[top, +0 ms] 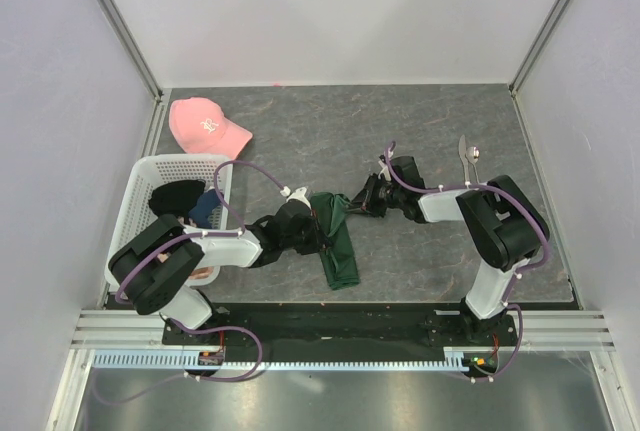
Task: Fold the napkin into a case and place the utensils inside
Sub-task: Stuff the top corner of the smaller-rectangle-folded napkin into the folded napkin.
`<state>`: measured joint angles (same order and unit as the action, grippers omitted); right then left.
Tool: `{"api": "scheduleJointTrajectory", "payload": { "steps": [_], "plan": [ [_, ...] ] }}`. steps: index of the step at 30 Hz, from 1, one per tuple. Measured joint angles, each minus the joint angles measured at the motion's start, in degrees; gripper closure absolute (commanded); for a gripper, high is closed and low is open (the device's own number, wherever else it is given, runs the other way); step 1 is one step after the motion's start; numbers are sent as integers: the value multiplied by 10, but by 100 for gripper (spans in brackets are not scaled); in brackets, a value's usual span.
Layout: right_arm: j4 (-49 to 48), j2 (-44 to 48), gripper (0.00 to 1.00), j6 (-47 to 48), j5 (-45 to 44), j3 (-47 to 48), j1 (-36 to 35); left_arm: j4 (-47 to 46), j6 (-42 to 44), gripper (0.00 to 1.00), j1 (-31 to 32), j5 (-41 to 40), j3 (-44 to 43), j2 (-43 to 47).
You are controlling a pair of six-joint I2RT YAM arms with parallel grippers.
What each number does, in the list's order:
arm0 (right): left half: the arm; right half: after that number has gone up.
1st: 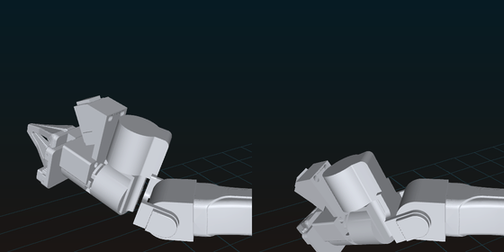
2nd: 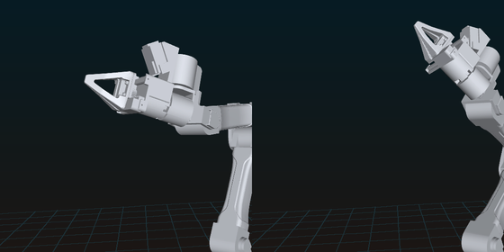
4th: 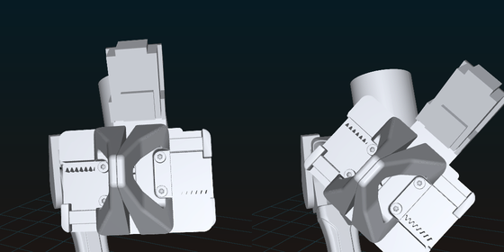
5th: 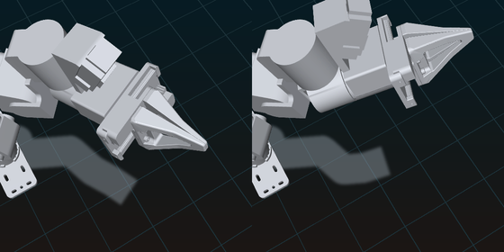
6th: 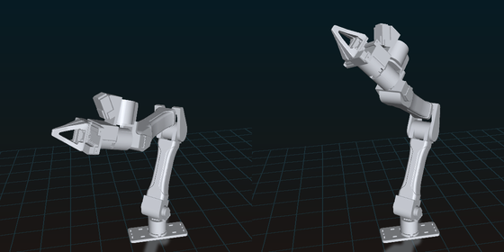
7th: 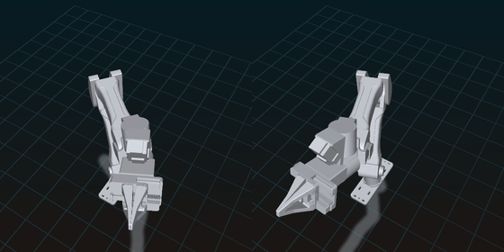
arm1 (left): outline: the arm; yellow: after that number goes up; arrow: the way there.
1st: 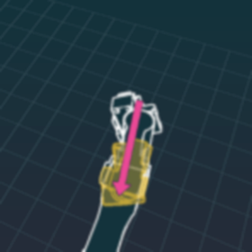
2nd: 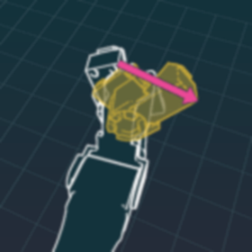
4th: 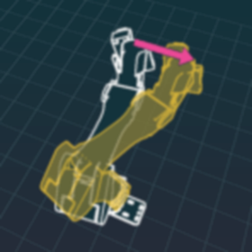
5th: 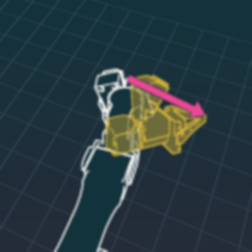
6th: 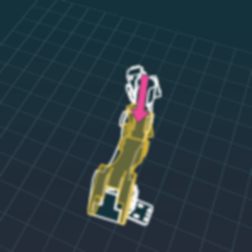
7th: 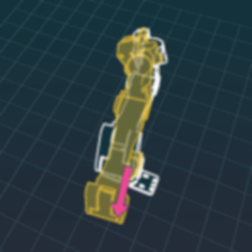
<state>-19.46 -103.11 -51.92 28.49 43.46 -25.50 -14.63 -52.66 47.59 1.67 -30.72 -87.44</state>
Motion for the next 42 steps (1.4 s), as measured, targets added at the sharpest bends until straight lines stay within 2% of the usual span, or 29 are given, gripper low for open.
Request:
{"api": "scheduleJointTrajectory", "payload": {
  "steps": [3,6,7,8,10,13,15,16,18,22,27,34,42],
  "plan": [
    [14,2,100,9,-1,10,-1,0,0,94,0,0,0,0],
    [17,2,100,12,1,21,-4,0,0,75,0,0,0,0],
    [20,2,100,13,1,25,-6,1,0,59,0,0,0,1],
    [21,2,100,14,1,27,-8,4,0,51,0,0,0,4],
    [28,5,100,17,-1,34,-10,19,4,44,0,1,-1,23],
    [40,8,100,23,-2,47,-12,85,13,46,0,-17,-7,77],
    [43,8,100,25,-1,55,-13,140,26,53,-4,-36,-29,112],
    [44,8,100,25,-1,58,-13,160,34,61,-9,-45,-45,123],
    [47,8,100,27,-1,63,-14,189,51,64,-23,-59,-81,127],
    [55,8,100,27,-1,72,-18,226,104,65,-52,-86,-155,88],
    [65,5,100,29,1,85,-26,268,176,62,-54,-125,-235,-25],
    [66,-9,100,28,2,93,-35,296,235,55,-54,-168,-272,-102],
    [66,-20,100,26,2,95,-38,297,269,57,-54,-210,-294,-125]
  ]
}}
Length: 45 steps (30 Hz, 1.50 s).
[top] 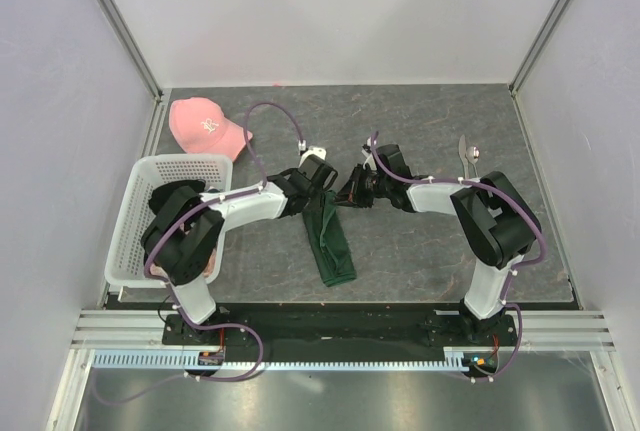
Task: Fold the napkin into a case and place the utensils inside
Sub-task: Stuff the top corner of the smaller-rectangle-folded napkin into the folded napkin.
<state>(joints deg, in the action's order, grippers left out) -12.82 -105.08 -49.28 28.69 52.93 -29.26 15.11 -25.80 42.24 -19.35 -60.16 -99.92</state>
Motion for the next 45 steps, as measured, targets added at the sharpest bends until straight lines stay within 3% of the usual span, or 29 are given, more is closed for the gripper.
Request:
{"api": "scheduleJointTrajectory", "payload": {
  "steps": [5,9,14,19,25,34,40,45],
  "plan": [
    [0,0,100,0,1,5,-2,0,9,64,0,-1,-2,-17],
    [0,-2,100,0,1,9,-7,0,13,81,0,-2,-3,-18],
    [0,-11,100,-3,0,19,-23,-1,14,88,0,3,-3,-15],
    [-14,-27,100,-16,0,25,-43,0,12,89,0,30,-3,-5],
    [-33,-56,100,-36,-2,25,-55,11,3,76,-6,49,-3,0],
    [-49,-70,100,-46,-2,25,-55,23,-1,85,-9,51,-3,1],
    [-52,-73,100,-46,-2,25,-56,26,-2,83,-9,51,-3,3],
    [-52,-73,100,-46,-2,25,-57,28,-5,92,-9,51,-3,3]
  ]
}}
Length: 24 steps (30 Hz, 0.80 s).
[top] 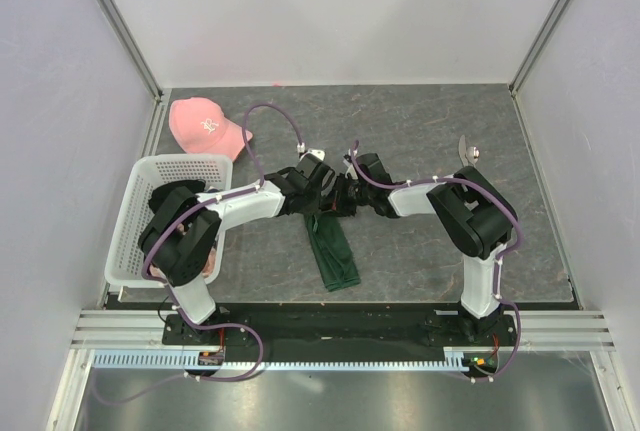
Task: Fold the napkin into a case and place the utensils inside
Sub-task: Stuff the top corner of the smaller-rectangle-folded napkin into the folded napkin.
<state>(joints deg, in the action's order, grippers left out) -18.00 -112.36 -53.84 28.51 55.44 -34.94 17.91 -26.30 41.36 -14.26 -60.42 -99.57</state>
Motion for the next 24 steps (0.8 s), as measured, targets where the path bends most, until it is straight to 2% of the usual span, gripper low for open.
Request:
{"api": "scheduleJointTrajectory", "payload": {
  "steps": [3,5,13,15,16,20,24],
  "plan": [
    [0,-1,100,0,0,2,-1,4,-3,92,0,0,-1,1],
    [1,-1,100,0,1,4,-1,10,-5,98,0,0,-1,4],
    [1,-7,100,0,0,13,-5,35,-14,98,-7,16,-21,9],
    [0,-14,100,0,0,15,-8,39,-19,95,-10,29,-21,9],
    [0,-17,100,-1,0,17,-10,43,-21,87,-12,33,-21,9],
    [-7,-40,100,-3,1,33,-14,48,-28,82,-17,39,-21,9],
    [-17,-47,100,-5,4,38,-15,49,-28,89,-21,37,-21,9]
  ]
}}
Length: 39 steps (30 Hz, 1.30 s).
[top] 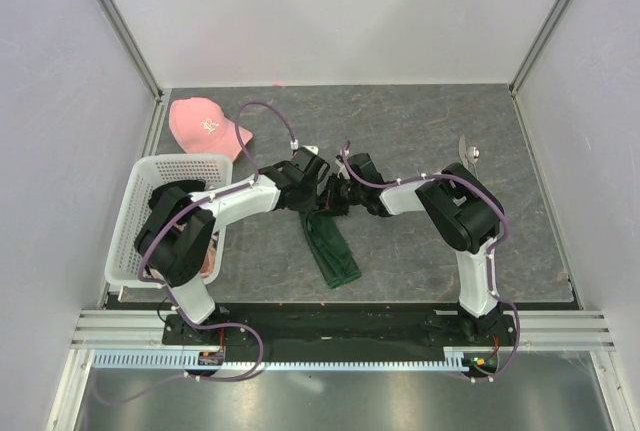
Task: Fold the napkin into a case and place the utensils inside
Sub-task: Stuff the top corner of the smaller-rectangle-folded napkin into the folded napkin.
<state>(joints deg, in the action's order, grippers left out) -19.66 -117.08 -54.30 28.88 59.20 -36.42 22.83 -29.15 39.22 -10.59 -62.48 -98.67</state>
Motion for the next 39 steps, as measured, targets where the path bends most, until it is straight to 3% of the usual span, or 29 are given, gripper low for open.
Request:
{"api": "scheduleJointTrajectory", "payload": {
  "steps": [3,7,10,15,24,29,34,39],
  "plan": [
    [-1,0,100,0,0,0,0,1,0,92,-1,-2,0,0],
    [-1,0,100,0,0,0,-1,3,0,77,-1,-4,0,0],
    [0,0,100,0,0,0,-1,5,0,72,-1,-10,1,1],
    [0,0,100,0,0,1,-1,9,0,74,-1,-24,4,6],
    [9,6,100,3,-2,0,-1,11,0,91,-1,-56,3,-2],
    [25,22,100,11,-3,0,-1,14,0,87,-1,-67,3,-8],
    [33,32,100,17,-5,1,-1,15,1,73,-1,-73,3,-8],
    [43,35,100,20,-5,0,-1,15,1,73,1,-74,3,-8]
  ]
}}
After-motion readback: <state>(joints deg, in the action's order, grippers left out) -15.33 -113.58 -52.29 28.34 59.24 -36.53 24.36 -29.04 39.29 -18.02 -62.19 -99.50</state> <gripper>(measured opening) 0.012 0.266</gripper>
